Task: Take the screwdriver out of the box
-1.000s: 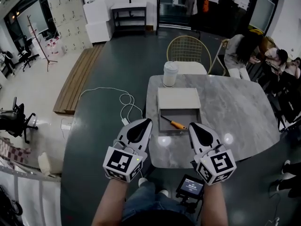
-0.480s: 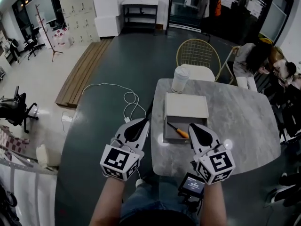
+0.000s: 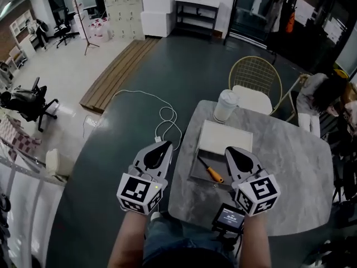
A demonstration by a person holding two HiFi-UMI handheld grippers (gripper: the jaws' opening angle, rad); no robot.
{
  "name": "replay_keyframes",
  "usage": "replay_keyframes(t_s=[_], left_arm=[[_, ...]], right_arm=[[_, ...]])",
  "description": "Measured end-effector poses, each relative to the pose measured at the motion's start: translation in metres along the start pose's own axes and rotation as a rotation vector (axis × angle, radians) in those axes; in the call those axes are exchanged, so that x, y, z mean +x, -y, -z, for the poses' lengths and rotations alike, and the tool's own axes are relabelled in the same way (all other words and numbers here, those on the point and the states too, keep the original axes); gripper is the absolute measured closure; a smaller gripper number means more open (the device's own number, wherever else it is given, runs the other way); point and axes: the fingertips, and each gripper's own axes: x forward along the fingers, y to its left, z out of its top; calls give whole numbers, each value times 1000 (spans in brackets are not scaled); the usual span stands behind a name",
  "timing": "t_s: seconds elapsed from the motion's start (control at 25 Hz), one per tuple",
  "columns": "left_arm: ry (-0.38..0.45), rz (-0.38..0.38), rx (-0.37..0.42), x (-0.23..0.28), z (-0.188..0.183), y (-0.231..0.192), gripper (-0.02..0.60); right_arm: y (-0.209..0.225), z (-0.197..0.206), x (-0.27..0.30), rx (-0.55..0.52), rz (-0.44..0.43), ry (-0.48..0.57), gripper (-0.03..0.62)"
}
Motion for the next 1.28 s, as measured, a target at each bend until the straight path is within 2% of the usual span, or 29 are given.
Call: replay_keyframes(t_s=[0.2, 0.36, 0.4, 0.44, 0.48, 0.56, 0.92, 1.12, 1.28], left_arm=[[-43, -97, -9, 2, 17, -7, 569], [-92, -143, -30, 0, 38, -7, 569], [-104, -150, -36, 0, 42, -7, 569], [-114, -156, -42, 0, 46, -6, 569], [-123, -160, -48, 1, 50, -6, 569], [-140, -165, -57, 3, 58, -4, 569], [-236, -150, -112, 4, 104, 9, 569], [-277, -159, -133, -1, 125, 9, 569], [-287, -157, -140, -1, 130, 8, 569]], right_arm=[[6, 20, 20, -18, -111, -75, 568], [9, 45, 30, -9, -165, -141, 567], [9, 51, 31, -4, -179, -161, 560], [9, 58, 33, 1, -191, -185, 510], [9, 66, 34, 6, -203, -210, 474], [8, 80, 38, 10, -223, -261, 454], [-9, 164, 45, 16, -307, -531, 456], [-13, 203, 52, -38, -315, -661, 454], [-11, 223, 60, -39, -304, -720, 461]])
